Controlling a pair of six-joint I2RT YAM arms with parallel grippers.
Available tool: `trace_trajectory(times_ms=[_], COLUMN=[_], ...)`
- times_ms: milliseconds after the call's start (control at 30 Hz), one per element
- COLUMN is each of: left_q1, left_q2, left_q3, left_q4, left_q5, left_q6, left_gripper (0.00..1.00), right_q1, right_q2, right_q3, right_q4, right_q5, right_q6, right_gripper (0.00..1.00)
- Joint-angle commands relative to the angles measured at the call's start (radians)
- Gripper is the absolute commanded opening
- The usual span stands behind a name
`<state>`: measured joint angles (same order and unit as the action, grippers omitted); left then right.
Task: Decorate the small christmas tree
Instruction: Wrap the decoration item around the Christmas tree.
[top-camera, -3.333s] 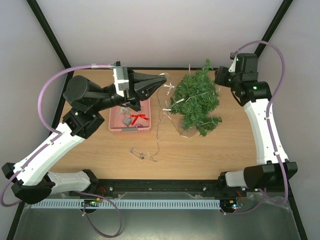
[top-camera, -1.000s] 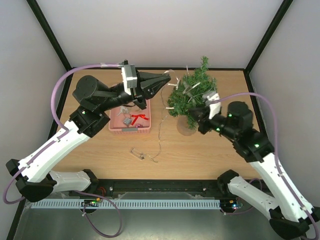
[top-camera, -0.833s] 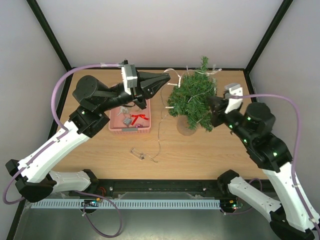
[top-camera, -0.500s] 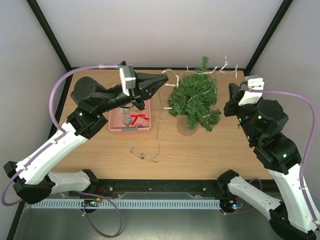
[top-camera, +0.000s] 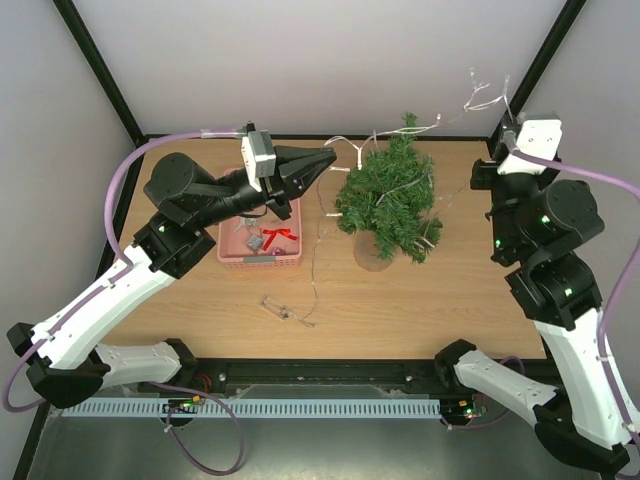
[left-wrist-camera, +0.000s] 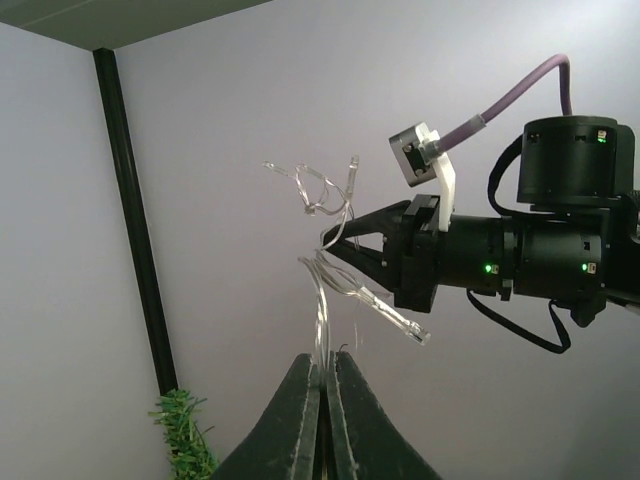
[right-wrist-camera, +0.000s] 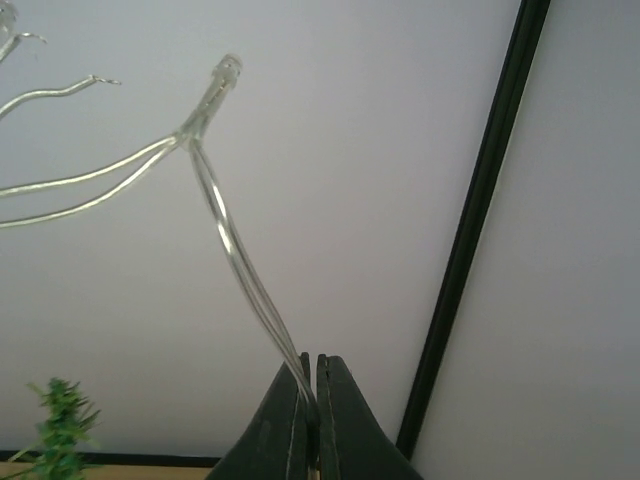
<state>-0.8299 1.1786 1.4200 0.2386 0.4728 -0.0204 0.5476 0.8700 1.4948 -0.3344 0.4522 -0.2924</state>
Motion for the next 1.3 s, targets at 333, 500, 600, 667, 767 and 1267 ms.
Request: trace_trajectory(times_ms=[333,500,600,667,767,1267], left_q1=[0.003,0.003,0.004,0.004,0.004,0.003], left_q2=[-0.013,-0.012,-0.01,-0.009,-0.005,-0.014], left_q3=[0.0,0.001,0.0,0.0,0.001,-0.005], left_q4=[-0.002,-0.006,-0.008,-0.011,-0.011,-0.029], left_q5=[-0.017,-0.012,-0.009,-0.007,-0.004,0.0], left_q6=[0.033,0.032,0.033,0.037,0.04,0.041], left_gripper=[0.02,0.03,0.02,0.02,0.02,0.02], right_q1=[0.003,0.003,0.003,0.003,0.003,0.003], right_q2=[0.025,-0.085,-0.178,-0.227,-0.262,-0.21], right_q3=[0.034,0.004,-0.048,-0.083,-0.091,-0.098], right_q4=[0.286,0.169,0.096,0.037,-0.049,-0.249], right_q5=[0.124,-0.132,-0.311,-0.439,-0.586,-0.817], right_q6=[-0.378,-0.267,-0.207,-0.184,-0.138,-0.032], right_gripper=[0.02,0.02,0.02,0.02,0.02,0.02])
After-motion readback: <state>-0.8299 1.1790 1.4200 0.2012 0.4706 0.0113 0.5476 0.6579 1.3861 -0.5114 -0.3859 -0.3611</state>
